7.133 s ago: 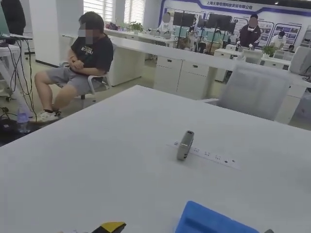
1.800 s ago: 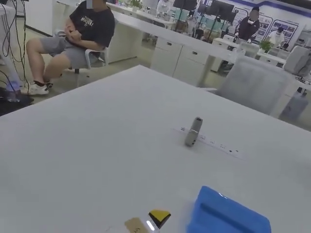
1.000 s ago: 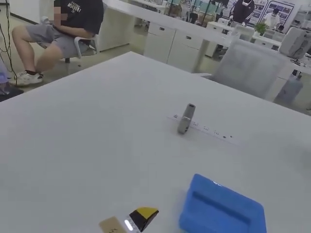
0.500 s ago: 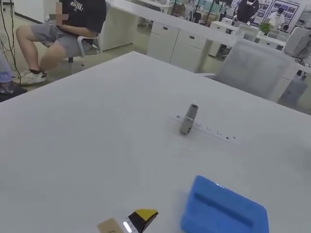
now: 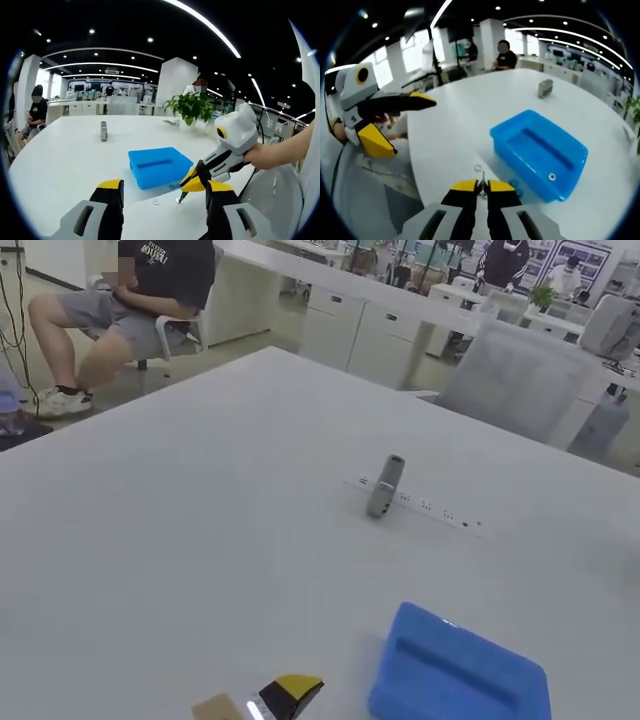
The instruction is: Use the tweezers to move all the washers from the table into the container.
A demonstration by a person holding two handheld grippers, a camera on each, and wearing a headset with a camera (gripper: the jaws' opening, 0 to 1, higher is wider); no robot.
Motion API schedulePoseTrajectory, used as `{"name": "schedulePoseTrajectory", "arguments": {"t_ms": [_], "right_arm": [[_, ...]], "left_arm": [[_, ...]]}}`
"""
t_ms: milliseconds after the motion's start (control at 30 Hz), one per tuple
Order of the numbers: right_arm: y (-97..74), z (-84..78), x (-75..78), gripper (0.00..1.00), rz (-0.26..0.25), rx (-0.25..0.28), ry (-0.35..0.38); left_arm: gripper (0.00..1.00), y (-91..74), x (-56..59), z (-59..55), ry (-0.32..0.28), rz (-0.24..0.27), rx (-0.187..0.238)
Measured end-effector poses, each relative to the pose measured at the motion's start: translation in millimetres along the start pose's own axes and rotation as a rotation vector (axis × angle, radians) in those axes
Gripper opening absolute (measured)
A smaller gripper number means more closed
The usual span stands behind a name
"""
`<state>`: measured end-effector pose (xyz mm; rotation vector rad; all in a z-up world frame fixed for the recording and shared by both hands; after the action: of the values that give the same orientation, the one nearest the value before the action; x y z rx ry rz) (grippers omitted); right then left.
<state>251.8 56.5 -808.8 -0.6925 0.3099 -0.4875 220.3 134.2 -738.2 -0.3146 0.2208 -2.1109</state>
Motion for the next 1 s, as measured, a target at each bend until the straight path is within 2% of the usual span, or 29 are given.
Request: {"name": "schedulePoseTrajectory", "arguments": {"t_ms": [100,200,300,333,367,467,600,633,700,733,800,900,1000], "right_arm": [[0.9,0.4,-0.9,0.03,0.001,-0.006,-0.018],[2.7,0.2,-5.7,0.04,0.016,-0.003,-0.036],[6.1,-8.5,-3.1,0.04,0.004,-0.028,-0.060],[5.4,-5.1,-0.7,0.04,-0.003,0.002,-0.060],[5.0,-5.3,-0.4,0.04,0.006,0.009,-0.007],[5.4,-3.0,3.6,0.03,0.018,0.036,0.033],[7.8,-0.5,2.6,0.03,0.039,0.038,0.024],[7.7,0.3,4.1,0.03,0.038,0.057,0.056],[6.7,-0.4,9.0,0.03,0.057,0.109,0.238],[5.8,1.5,13.7,0.03,0.072,0.160,0.349],[1.2,1.2,18.3,0.03,0.088,0.209,0.466],[-9.7,5.9,25.3,0.03,0.104,0.272,0.551],[-23.4,13.7,35.2,0.03,0.081,0.306,0.550]], "left_arm": [[0.67,-0.8,0.1,3.1,-0.004,0.000,0.017],[0.67,-1.1,-1.2,2.6,-0.004,0.008,0.013],[0.66,-1.2,-1.6,2.3,-0.001,0.012,0.010],[0.66,-1.2,-1.6,1.9,0.000,0.013,0.007],[0.66,-1.0,-1.5,1.4,0.003,0.013,0.005],[0.66,-0.6,-1.2,0.5,0.007,0.011,0.000],[0.66,-0.3,0.3,1.1,0.009,0.003,0.004],[0.66,-0.2,0.5,1.1,0.009,0.002,0.004],[0.66,0.0,0.4,0.7,0.008,0.002,0.002],[0.66,0.0,0.0,0.7,0.006,0.003,0.002],[0.66,0.0,-0.5,0.7,0.004,0.005,0.002],[0.65,0.0,-0.7,0.3,0.005,0.006,0.000],[0.65,-0.1,-0.5,0.3,0.008,0.005,0.000]]}}
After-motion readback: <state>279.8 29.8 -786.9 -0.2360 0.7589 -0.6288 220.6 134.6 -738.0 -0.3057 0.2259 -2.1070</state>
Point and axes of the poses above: the centre of the closed fingertips' face, and the gripper's own axes: y roughly forward along the fingers, x roughly to its right, z roughly out of its top, the point moved 1 cm from there along -y, roughly backward along the fingers, and after that the axes turned 1 degree about y, right-handed, at the moved point
